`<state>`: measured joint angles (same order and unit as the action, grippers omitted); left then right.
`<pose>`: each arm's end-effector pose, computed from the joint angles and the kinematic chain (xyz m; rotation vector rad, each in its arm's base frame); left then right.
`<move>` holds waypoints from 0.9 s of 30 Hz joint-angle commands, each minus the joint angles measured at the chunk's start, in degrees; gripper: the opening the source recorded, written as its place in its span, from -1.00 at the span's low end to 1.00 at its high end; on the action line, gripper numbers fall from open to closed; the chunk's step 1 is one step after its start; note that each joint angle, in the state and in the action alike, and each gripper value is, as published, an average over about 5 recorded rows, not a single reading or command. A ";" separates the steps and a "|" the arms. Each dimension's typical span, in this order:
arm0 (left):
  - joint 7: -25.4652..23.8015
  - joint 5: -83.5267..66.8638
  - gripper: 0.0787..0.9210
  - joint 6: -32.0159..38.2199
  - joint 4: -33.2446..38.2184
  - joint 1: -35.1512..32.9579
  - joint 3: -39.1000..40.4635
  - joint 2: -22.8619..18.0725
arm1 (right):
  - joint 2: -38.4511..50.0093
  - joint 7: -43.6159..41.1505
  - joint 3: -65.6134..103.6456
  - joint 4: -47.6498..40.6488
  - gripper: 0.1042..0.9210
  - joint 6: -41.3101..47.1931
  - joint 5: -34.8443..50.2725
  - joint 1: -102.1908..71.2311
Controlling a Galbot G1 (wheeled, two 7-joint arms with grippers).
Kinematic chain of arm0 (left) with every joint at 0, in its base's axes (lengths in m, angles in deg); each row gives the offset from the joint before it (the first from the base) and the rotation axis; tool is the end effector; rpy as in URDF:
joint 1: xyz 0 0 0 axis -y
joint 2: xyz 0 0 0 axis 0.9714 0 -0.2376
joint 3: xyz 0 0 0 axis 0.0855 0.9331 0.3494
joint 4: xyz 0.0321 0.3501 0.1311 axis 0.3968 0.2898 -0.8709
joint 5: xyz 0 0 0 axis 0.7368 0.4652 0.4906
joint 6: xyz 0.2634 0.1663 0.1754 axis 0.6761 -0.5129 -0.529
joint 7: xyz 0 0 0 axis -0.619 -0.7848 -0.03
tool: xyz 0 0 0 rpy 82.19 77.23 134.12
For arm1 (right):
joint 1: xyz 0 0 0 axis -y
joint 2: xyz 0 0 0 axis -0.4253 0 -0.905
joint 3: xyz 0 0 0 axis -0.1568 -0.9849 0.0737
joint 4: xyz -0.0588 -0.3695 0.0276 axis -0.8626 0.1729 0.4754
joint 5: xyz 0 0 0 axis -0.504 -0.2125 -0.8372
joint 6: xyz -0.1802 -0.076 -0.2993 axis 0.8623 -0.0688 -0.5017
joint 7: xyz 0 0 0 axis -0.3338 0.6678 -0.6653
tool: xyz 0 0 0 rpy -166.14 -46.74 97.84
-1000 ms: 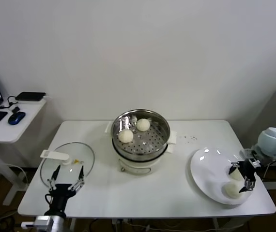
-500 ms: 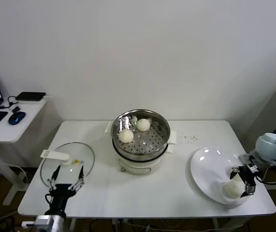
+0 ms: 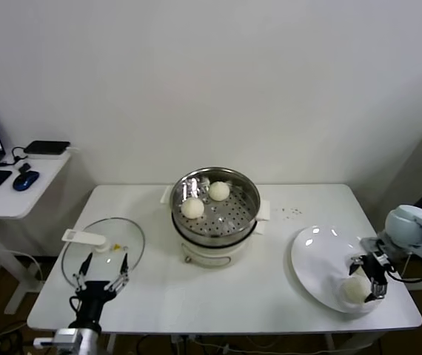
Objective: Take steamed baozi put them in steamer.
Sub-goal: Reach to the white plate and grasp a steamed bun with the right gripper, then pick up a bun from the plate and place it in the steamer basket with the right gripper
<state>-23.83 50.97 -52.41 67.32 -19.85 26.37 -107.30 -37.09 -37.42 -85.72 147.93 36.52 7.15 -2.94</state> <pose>0.1445 0.0704 -0.3575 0.0630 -3.0764 -0.1280 0.4647 -0.2833 -0.2440 1.3785 -1.1530 1.1906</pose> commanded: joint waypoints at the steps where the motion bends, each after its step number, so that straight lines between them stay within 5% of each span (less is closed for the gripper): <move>1: 0.01 0.07 0.77 -0.14 0.09 0.15 0.02 -0.07 | -0.29 -0.03 0.01 -0.03 0.76 0.09 -0.20 -0.44; 15: 0.02 0.07 0.77 -0.11 -0.01 0.16 0.01 -0.14 | -0.24 0.05 0.33 0.13 0.45 0.32 0.03 -0.39; 27: -0.02 0.14 0.77 -0.17 -0.02 0.42 0.04 0.03 | 0.71 -1.69 -6.24 9.71 0.43 -5.27 -3.77 13.72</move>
<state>-23.81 51.03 -52.55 67.34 -19.49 26.32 -107.38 -36.43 -38.17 -87.27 151.04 35.33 6.83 0.45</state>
